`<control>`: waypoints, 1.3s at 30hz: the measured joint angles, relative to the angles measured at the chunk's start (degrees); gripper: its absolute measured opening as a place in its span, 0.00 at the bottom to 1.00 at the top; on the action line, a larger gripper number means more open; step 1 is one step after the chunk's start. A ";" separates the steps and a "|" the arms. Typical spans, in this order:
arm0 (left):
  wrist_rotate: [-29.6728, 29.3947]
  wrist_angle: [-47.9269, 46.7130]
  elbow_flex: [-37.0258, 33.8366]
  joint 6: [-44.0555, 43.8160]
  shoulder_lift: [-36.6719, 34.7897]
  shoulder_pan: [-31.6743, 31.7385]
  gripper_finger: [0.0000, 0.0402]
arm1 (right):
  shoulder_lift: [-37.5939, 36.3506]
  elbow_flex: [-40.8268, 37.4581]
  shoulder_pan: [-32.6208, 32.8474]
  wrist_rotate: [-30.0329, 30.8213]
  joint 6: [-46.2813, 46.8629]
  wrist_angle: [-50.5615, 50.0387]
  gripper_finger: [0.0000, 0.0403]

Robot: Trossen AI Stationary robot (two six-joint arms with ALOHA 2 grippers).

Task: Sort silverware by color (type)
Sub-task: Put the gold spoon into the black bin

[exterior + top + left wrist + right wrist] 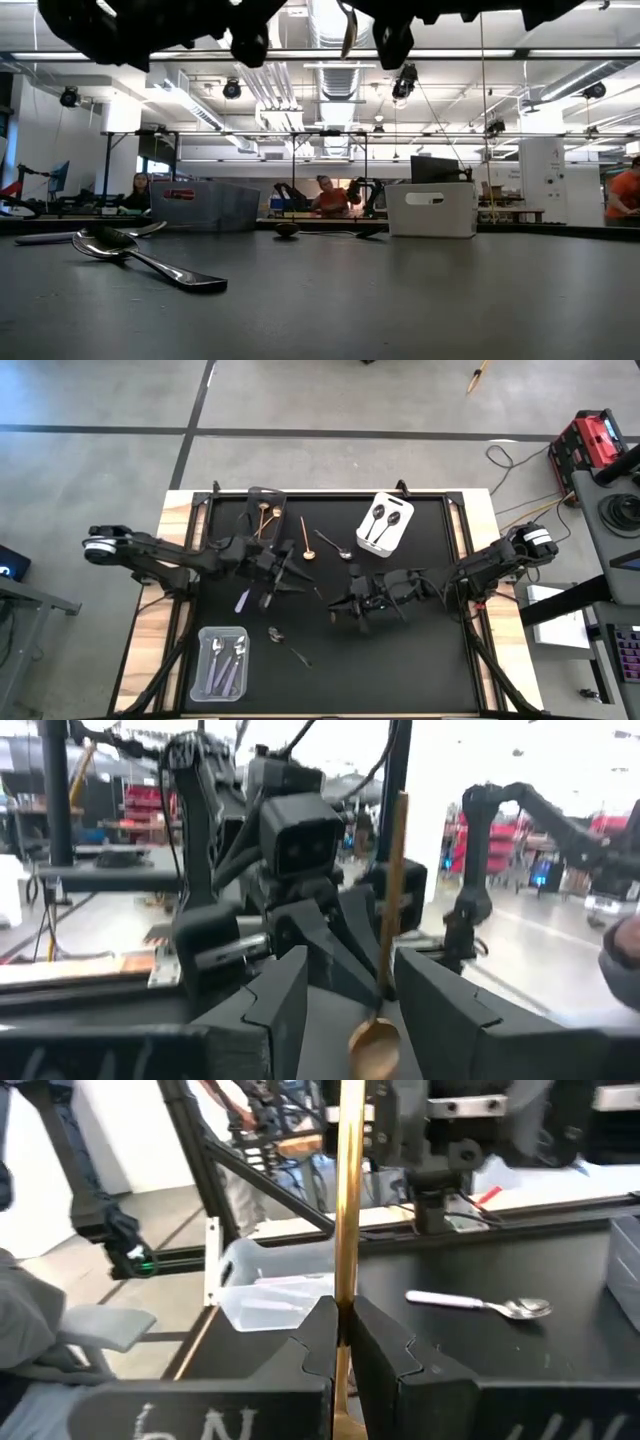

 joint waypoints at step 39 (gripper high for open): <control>19.15 15.74 13.49 -6.70 20.26 -0.06 0.06 | 0.11 -0.09 -0.24 -2.32 -0.24 -0.38 0.03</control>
